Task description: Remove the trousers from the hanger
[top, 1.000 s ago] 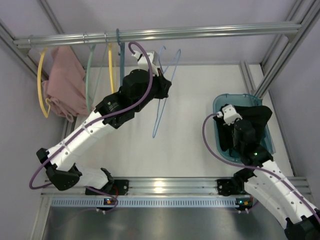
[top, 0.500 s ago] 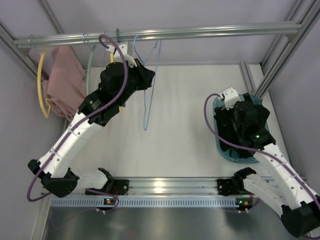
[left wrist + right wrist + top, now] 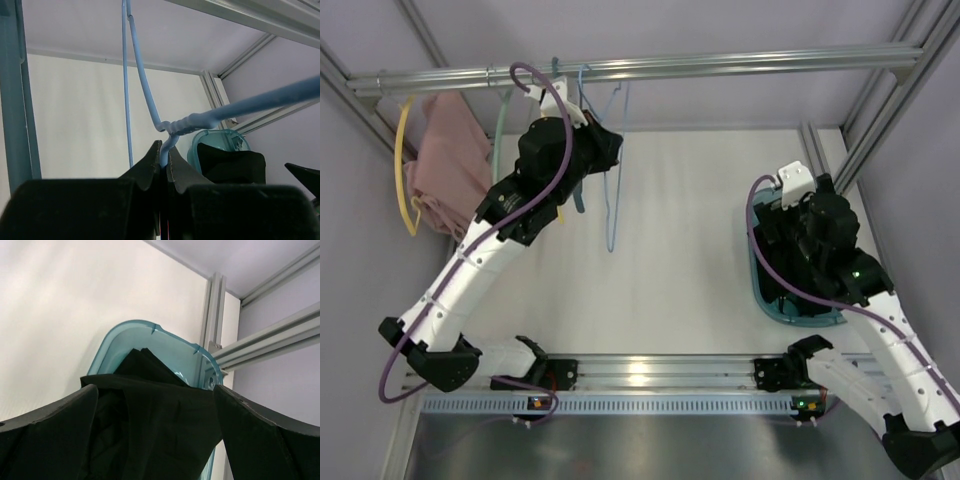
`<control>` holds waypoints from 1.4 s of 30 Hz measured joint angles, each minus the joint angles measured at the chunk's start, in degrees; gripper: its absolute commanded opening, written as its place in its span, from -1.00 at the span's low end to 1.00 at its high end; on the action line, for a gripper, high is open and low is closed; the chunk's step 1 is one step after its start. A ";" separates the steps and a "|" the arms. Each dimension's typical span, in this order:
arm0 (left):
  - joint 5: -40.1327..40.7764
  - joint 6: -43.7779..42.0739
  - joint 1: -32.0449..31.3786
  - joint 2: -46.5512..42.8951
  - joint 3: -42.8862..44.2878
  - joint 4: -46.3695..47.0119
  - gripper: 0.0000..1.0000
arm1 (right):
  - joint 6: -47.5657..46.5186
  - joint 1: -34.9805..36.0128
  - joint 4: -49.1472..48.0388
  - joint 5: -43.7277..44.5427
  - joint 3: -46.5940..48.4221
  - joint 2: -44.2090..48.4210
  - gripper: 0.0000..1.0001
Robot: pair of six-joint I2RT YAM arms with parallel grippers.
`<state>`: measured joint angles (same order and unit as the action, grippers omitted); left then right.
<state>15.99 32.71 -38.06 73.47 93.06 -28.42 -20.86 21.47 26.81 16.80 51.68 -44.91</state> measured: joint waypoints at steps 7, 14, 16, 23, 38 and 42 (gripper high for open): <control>1.57 -0.04 0.20 6.14 4.00 -0.44 -1.00 | 1.42 -0.02 0.72 -3.26 3.13 1.33 0.99; 3.87 -0.90 0.20 12.74 9.49 -0.57 -1.00 | 2.21 -0.02 0.81 -5.16 3.19 2.14 0.99; 4.63 -0.92 0.20 14.12 10.69 -0.63 -1.00 | 2.58 -0.02 0.81 -5.60 3.19 2.14 0.99; 5.86 -0.81 0.92 18.01 12.96 -0.72 -1.00 | 3.54 -0.02 0.96 -7.06 3.19 2.75 0.99; 5.42 0.02 2.89 21.07 14.73 -0.68 -0.51 | 4.24 -0.02 1.20 -7.50 3.17 3.34 0.99; 4.70 -0.02 2.91 20.48 13.88 -0.37 -0.21 | 4.44 -0.02 1.33 -7.54 3.17 3.69 0.99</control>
<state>20.69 32.69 -35.16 93.95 106.94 -28.80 -16.43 21.45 28.14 9.26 54.85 -41.21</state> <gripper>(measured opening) 0.341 0.993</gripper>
